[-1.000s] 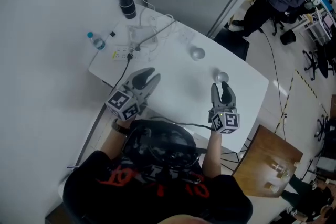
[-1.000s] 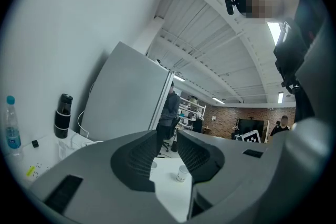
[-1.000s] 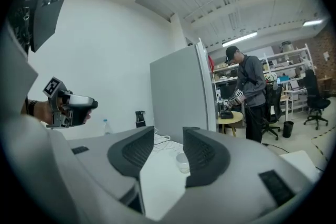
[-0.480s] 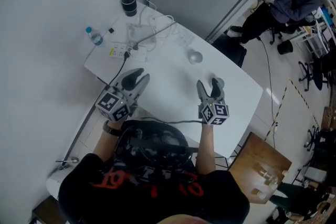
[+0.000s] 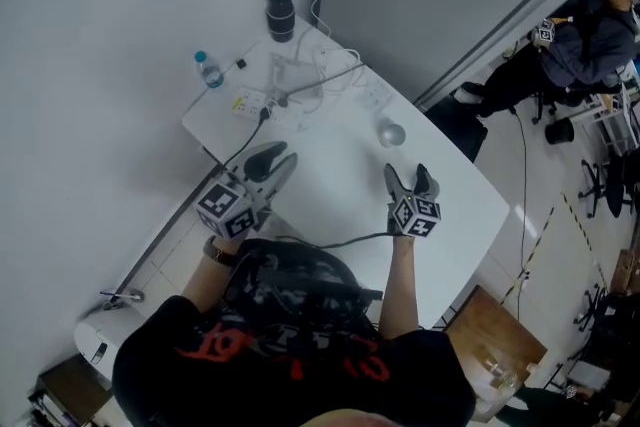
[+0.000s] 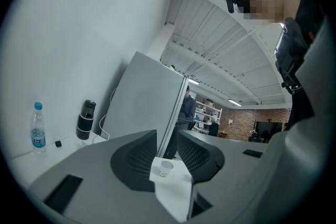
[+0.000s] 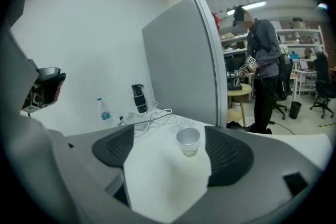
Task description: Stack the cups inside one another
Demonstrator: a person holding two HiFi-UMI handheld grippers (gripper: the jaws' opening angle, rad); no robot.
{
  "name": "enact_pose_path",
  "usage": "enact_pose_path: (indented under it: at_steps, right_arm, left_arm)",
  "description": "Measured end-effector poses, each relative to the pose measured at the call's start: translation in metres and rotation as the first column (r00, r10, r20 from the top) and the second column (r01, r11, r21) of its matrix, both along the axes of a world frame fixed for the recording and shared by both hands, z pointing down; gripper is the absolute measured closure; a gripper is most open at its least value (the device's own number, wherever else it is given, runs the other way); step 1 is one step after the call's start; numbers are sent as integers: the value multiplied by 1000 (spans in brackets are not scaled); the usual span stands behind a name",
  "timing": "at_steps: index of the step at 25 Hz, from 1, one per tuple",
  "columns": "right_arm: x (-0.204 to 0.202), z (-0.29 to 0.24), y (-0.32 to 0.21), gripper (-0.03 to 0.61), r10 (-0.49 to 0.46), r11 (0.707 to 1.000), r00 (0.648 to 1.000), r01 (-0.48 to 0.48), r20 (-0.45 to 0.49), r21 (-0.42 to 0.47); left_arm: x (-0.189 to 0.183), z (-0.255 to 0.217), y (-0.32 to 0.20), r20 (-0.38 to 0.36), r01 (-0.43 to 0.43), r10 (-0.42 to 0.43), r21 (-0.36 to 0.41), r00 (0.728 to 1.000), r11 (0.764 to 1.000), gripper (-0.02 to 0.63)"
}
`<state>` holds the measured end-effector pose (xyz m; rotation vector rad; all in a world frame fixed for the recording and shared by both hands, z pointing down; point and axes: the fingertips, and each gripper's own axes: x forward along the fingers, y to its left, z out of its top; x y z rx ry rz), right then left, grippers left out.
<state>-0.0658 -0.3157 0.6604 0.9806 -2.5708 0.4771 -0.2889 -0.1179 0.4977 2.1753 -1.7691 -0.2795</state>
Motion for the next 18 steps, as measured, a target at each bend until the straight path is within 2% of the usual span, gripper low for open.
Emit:
enact_pose_path:
  at_steps: [1, 4, 7, 18]
  right_arm:
    - [-3, 7, -5, 115, -2, 1000, 1000, 1, -2, -18]
    - [-9, 31, -23, 115, -7, 998, 999, 5, -33, -62]
    - [-17, 50, -39, 114, -25, 997, 995, 18, -97, -70]
    - [-39, 123, -79, 114, -103, 986, 950, 58, -295, -157]
  left_arm:
    - [-1, 0, 1, 0, 6, -6, -2, 1000, 1000, 491]
    - [-2, 3, -1, -2, 16, -16, -7, 1000, 1000, 491]
    - [-2, 5, -1, -1, 33, -33, -12, 999, 999, 491]
    - [-18, 15, 4, -5, 96, -96, -37, 995, 995, 491]
